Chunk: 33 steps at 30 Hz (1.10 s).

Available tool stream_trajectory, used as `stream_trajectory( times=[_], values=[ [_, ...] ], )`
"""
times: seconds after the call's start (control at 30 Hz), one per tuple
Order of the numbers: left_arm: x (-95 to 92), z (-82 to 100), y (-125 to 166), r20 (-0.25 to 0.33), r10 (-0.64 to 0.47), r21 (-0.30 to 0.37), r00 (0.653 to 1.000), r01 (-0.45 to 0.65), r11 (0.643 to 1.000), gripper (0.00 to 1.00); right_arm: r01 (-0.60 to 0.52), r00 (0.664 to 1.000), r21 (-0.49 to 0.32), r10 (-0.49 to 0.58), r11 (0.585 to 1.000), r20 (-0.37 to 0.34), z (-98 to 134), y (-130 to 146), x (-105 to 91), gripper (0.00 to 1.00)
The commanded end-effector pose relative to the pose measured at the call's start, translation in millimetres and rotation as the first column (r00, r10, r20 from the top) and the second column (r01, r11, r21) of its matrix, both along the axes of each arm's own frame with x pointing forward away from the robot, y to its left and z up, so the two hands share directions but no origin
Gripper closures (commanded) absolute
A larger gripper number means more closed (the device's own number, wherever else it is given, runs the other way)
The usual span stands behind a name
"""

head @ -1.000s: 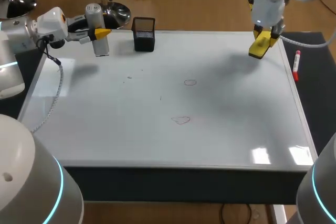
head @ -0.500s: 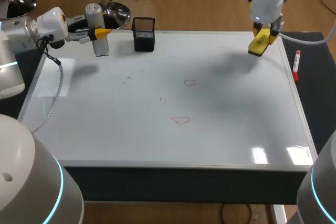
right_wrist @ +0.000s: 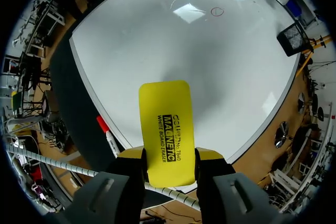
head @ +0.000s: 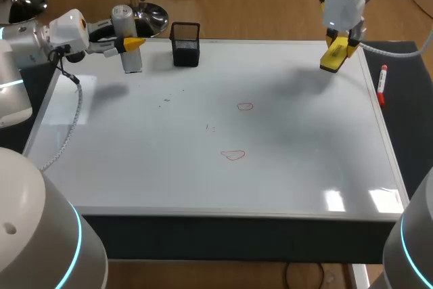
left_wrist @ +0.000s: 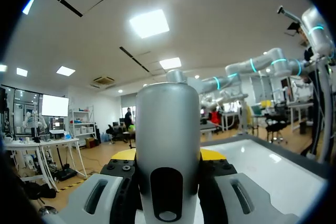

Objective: Pick up the inspection probe, press it on each red-marked spot on the whiteboard one by one, put down the probe, pick up the eraser, and wipe off all the red marks.

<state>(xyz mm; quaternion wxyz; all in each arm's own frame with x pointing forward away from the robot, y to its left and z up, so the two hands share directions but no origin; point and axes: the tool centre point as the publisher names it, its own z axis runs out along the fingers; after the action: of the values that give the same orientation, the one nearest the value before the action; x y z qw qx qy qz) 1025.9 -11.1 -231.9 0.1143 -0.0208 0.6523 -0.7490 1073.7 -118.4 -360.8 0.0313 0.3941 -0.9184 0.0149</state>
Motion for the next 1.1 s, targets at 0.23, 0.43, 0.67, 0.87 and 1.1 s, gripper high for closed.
stream_trajectory(
  times=[0.23, 0.43, 0.67, 0.87, 1.1],
  values=[
    [-22.5, 12.0, -74, -0.013, -0.15, -0.008, 0.989, 0.15, 0.989, 1.0, -0.001, 1.0, -0.002, 0.001, 1.0, -0.003, 1, -1, 1.1, 1.0],
    [-40.2, 14.6, -127, -0.065, -0.258, -0.024, 0.964, 0.257, 0.966, 1.0, -0.001, 1.0, -0.002, 0.001, 1.0, -0.003, 1, -1, 1.1, 1.0],
    [-52.7, 8.4, -176, -0.106, -0.352, -0.031, 0.93, 0.35, 0.936, 1.0, -0.001, 1.0, -0.002, 0.001, 1.0, -0.003, 1, -1, 1.1, 1.0],
    [-58.0, -5.7, -210, -0.136, -0.407, -0.079, 0.903, 0.399, 0.913, 1.0, -0.001, 1.0, -0.002, 0.001, 1.0, -0.003, 1, -1, 1.1, 1.0],
    [-59.8, -17.0, -239, -0.156, -0.444, -0.095, 0.883, 0.434, 0.896, 1.0, -0.001, 1.0, -0.002, 0.001, 1.0, -0.003, 1, -1, 1.1, 1.0]
  ],
)
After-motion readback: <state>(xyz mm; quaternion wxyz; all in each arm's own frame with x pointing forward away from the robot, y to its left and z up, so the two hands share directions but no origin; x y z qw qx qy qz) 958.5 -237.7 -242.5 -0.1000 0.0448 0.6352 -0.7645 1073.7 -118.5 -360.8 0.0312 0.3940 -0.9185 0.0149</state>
